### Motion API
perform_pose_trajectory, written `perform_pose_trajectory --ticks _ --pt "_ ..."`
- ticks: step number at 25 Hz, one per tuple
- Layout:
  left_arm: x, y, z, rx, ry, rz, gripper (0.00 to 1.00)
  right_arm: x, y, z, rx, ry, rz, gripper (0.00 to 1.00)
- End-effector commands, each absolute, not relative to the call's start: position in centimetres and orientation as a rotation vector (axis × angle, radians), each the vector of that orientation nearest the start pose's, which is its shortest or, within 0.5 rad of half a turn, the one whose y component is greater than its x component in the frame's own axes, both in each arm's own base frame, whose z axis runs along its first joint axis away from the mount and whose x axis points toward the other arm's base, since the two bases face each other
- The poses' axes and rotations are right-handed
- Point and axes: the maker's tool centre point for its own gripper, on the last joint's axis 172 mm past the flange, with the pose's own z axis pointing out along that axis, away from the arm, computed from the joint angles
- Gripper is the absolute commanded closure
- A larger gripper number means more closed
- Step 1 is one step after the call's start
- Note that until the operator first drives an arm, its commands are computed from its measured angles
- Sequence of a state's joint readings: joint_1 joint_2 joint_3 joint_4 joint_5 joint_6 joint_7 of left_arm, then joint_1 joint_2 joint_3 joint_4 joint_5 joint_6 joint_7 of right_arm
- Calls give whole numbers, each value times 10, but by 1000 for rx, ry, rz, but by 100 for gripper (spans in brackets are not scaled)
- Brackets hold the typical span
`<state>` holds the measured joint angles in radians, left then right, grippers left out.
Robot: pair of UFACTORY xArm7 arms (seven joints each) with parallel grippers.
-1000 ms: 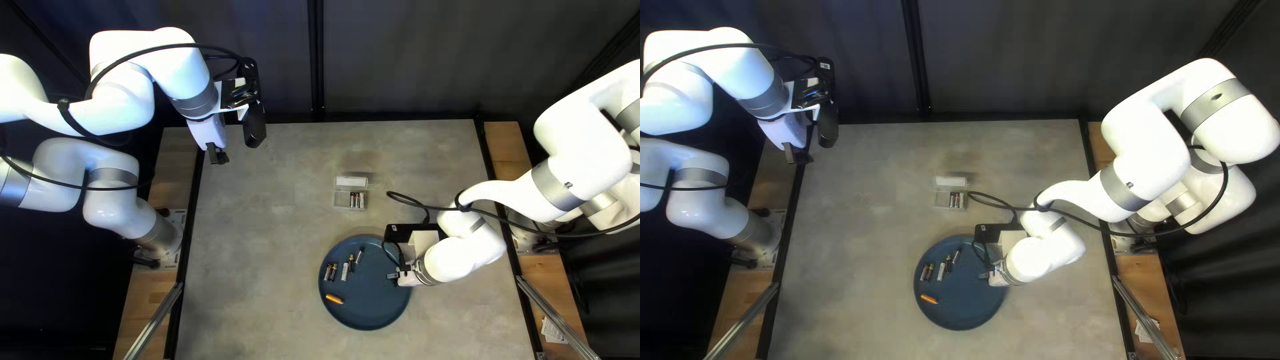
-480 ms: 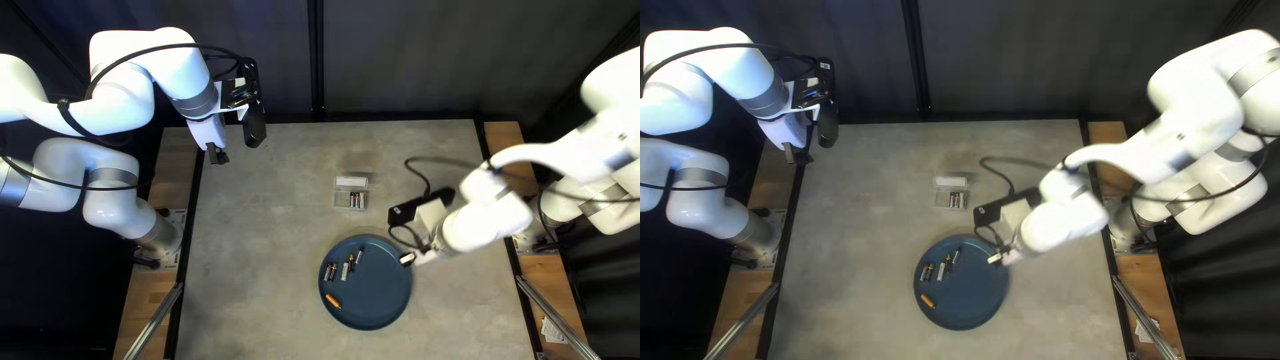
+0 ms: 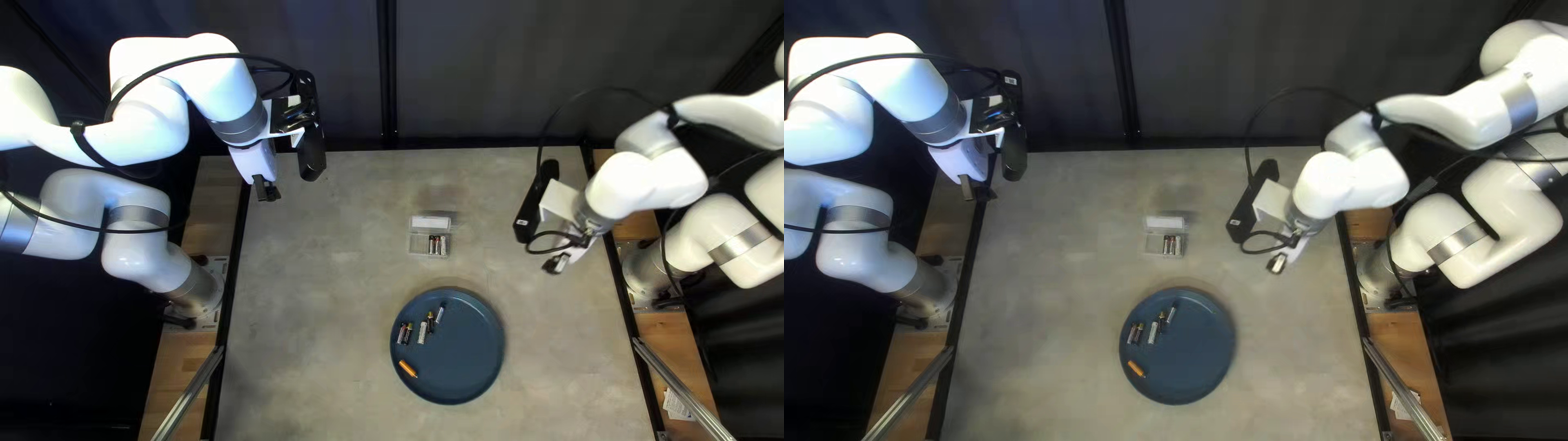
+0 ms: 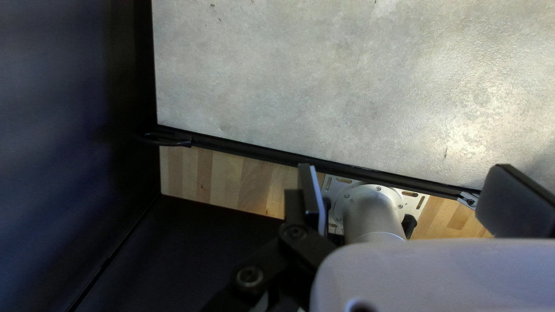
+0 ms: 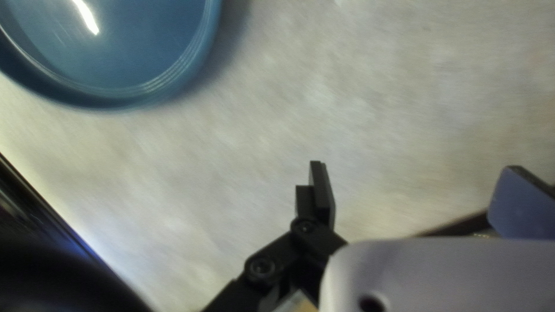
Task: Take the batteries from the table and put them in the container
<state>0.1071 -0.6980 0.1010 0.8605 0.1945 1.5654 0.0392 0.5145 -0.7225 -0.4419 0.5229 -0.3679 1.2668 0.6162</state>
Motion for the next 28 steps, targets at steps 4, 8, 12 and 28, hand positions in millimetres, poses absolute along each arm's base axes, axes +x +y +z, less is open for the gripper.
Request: perform_pose_trajectory --ticks 4,8,12,28 --pt "255 105 330 -3006 -216 36 0 278 -77 235 -3156 627 4 0" --pt "255 105 330 -3006 -216 36 0 275 -92 242 -3130 712 -18 0" --pt "255 105 330 -3006 -216 36 0 275 -92 242 -3130 712 -18 0" --pt "330 11 315 -3056 -443 -28 0 275 -92 242 -3130 712 -18 0"
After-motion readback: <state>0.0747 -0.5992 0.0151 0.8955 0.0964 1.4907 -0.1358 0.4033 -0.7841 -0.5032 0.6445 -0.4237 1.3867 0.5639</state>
